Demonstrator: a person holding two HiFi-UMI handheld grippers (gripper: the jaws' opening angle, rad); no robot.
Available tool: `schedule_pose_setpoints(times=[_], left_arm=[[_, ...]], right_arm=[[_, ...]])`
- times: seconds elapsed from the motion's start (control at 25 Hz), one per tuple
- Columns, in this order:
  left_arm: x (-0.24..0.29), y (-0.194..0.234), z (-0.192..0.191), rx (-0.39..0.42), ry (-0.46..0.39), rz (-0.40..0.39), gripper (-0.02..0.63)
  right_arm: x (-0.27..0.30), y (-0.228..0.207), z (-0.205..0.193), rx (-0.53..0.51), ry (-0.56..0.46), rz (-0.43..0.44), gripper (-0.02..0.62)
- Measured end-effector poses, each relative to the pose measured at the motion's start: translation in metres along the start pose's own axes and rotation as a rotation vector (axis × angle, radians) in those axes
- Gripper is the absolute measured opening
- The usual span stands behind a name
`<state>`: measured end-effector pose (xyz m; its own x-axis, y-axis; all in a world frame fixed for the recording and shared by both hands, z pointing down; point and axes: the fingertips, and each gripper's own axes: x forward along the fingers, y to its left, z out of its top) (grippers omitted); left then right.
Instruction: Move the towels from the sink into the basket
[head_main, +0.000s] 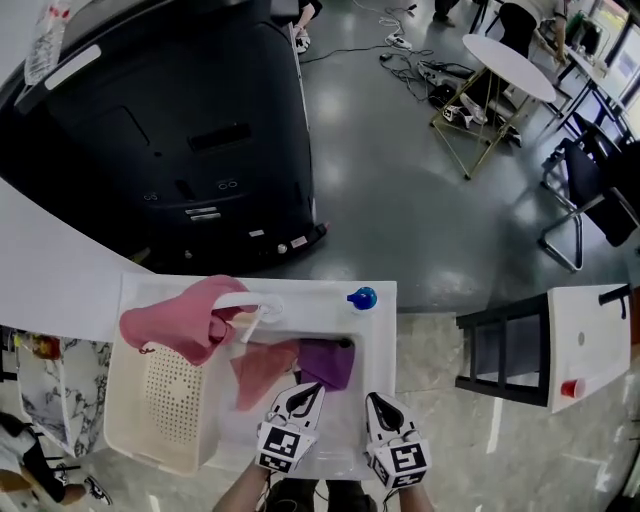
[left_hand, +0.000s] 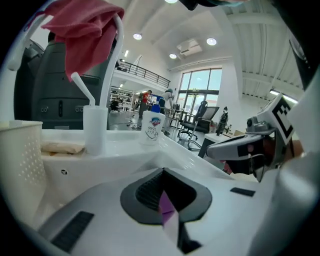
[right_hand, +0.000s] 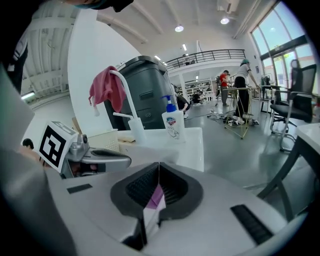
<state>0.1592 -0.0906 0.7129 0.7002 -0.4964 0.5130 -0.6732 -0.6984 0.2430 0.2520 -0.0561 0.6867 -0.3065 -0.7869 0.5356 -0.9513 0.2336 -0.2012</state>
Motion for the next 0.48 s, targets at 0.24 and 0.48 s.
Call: schedule_pose_setpoints(times=[0.24, 0.48], left_arm=[[0.036, 0.007, -0.026, -0.013, 0.083, -0.015, 0.002], [0.069, 0.002, -0.049, -0.054, 0.177, -0.05, 0.081]], right_arm=[[0.005, -0.012, -0.007, 0.019, 0.021, -0.016, 0.029], [0.002, -0.025, -0.013, 0.034, 0.041, -0.033, 0.029]])
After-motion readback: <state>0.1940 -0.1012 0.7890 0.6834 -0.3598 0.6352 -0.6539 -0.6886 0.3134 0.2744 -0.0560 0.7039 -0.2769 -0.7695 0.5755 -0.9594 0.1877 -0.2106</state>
